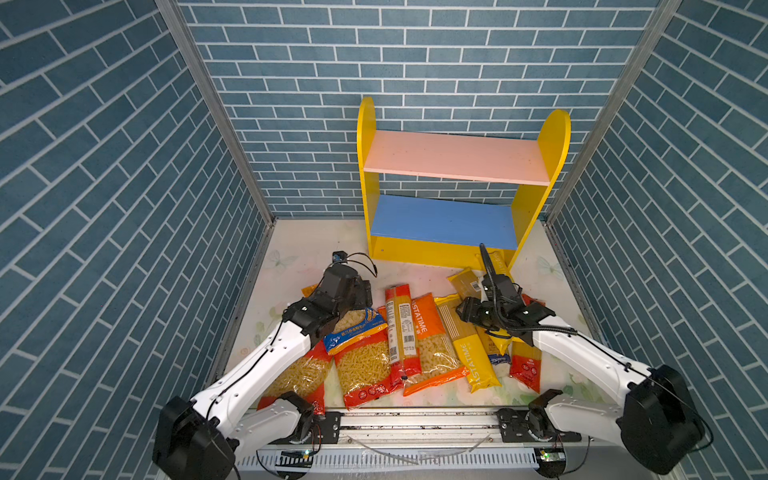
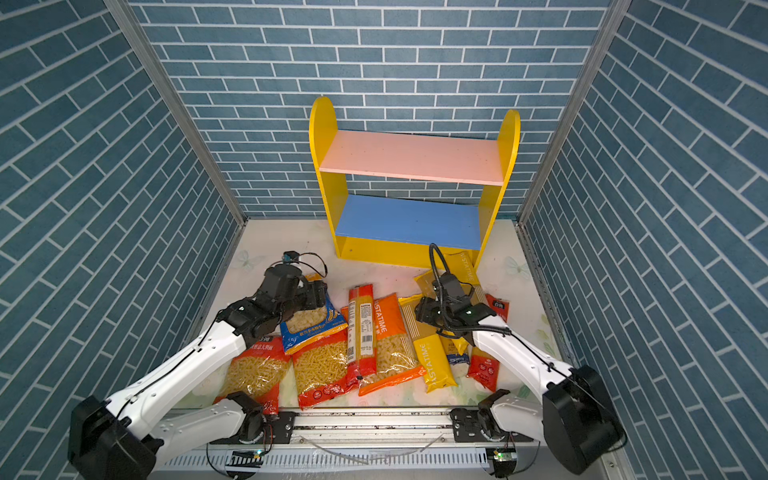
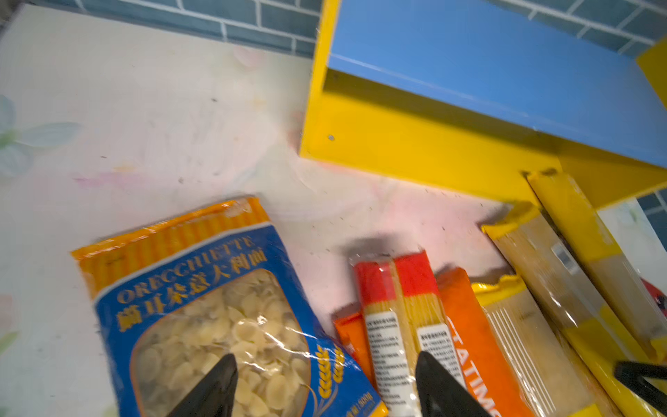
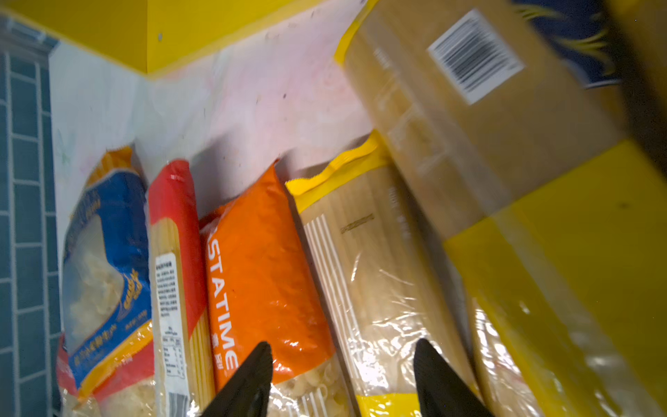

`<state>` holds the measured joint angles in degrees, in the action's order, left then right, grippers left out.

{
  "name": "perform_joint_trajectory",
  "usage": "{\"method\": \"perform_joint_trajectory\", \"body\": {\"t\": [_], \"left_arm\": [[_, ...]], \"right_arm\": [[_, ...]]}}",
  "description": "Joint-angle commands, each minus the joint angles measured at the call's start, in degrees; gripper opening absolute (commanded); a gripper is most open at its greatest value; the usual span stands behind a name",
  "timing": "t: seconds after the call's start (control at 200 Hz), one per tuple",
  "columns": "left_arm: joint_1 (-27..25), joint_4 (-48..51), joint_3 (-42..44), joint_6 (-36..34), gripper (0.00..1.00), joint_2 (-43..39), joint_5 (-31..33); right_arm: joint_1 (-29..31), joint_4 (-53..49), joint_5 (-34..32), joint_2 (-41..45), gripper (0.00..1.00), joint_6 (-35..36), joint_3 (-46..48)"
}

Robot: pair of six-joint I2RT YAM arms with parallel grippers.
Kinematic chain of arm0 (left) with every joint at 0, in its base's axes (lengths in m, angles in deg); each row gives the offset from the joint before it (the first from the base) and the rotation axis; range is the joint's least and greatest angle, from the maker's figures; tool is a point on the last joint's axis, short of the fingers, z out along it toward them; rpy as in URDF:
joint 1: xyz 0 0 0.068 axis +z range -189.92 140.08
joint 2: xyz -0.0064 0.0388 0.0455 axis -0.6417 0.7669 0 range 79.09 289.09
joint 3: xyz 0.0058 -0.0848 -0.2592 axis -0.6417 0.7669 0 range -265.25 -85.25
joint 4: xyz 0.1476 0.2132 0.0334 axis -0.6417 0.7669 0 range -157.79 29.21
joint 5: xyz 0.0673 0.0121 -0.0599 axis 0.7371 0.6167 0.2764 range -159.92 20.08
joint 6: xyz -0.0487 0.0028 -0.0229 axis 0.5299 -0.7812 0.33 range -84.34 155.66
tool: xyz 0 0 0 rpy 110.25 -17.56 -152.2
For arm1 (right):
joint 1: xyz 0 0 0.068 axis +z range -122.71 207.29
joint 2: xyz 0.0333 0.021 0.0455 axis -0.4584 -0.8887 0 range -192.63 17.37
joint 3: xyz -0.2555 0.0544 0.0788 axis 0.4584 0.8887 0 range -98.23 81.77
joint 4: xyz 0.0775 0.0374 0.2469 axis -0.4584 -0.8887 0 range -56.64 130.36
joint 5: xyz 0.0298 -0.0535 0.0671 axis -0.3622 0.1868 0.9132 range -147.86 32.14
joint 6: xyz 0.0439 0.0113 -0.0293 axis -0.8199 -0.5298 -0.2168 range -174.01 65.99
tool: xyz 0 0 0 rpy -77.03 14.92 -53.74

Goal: Place and organize the pasta boxes and bags onto the shelf
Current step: 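Reach both grippers down to the red-and-yellow spaghetti pack in the pile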

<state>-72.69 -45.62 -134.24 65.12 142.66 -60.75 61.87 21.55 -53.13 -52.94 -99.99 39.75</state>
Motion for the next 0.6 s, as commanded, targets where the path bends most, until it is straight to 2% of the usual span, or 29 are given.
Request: {"method": "perform_joint_trajectory", "body": {"t": [0.0,0.11,0.23,0.36,0.595], "left_arm": [[-2.8,-0.29,-0.26,2.39,0.76,2.22,-0.01],[-4.71,-1.89,0.93,3.32,0.71,4.24,-3.76],[-5.63,-2.81,2.87,3.56,0.69,4.63,-5.8],[-5.63,-2.9,4.71,3.39,0.66,4.12,-6.74],[-5.63,-7.48,8.56,5.86,0.57,3.89,-12.82]], "right_arm": [[4.65,0.79,-3.53,-3.17,0.58,-4.88,-4.39],[9.68,2.5,-3.63,-7.0,0.53,-6.99,-6.86],[13.72,4.65,-2.5,-11.13,0.53,-9.07,-9.5],[15.03,9.82,0.01,-14.88,0.53,-12.46,-9.22],[15.15,15.59,4.78,-19.31,0.56,-15.5,-9.2]]}}
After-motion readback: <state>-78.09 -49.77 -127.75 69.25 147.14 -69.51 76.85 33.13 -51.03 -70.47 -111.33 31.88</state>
